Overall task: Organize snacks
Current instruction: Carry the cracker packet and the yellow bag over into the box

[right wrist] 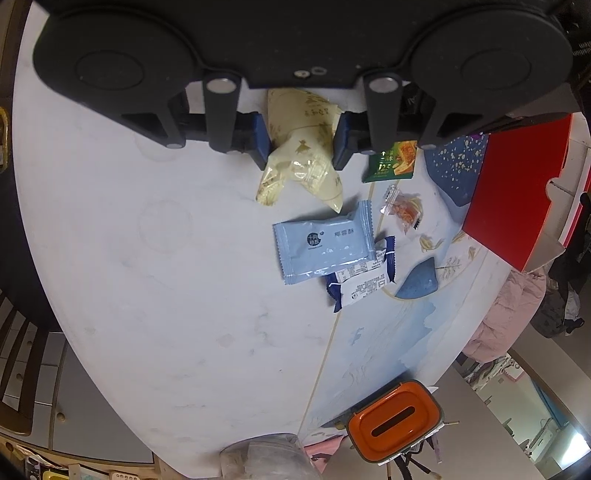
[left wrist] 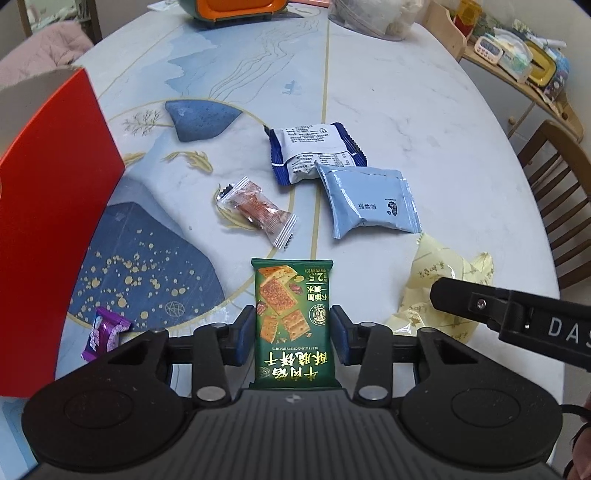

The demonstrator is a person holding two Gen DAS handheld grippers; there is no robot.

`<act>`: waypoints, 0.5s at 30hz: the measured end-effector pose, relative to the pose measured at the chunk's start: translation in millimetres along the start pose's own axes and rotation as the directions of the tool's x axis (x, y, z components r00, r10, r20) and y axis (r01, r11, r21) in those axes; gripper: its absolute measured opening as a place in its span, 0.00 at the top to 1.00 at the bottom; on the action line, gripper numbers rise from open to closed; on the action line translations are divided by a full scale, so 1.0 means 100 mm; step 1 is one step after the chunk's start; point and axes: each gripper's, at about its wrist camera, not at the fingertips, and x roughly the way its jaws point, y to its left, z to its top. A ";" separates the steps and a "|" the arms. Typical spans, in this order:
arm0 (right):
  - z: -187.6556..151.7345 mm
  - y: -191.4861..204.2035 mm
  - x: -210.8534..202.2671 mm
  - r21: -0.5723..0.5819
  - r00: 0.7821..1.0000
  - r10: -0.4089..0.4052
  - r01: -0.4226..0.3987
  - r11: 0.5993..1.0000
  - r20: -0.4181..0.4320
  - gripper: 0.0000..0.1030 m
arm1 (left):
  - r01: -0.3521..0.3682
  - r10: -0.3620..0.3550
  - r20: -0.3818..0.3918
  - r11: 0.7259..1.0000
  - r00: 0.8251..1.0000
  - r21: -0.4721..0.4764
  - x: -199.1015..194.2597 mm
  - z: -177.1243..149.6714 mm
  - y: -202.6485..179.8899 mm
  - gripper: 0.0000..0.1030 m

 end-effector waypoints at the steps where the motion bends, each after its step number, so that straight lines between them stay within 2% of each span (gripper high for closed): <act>1: -0.01 0.00 -0.01 0.001 1.000 0.001 -0.001 1.000 0.000 0.67 | 0.002 -0.002 -0.002 1.000 1.000 -0.007 -0.01 -0.01 0.02 0.60; 8: -0.05 0.06 -0.14 -0.009 1.000 0.013 -0.013 1.000 0.010 0.67 | 0.029 -0.029 -0.001 0.999 1.000 -0.031 -0.15 -0.05 0.14 0.60; 15: -0.09 0.20 -0.35 -0.034 0.999 0.033 -0.032 0.999 0.021 0.67 | 0.032 -0.032 0.022 0.999 0.999 0.011 -0.50 -0.07 0.23 0.60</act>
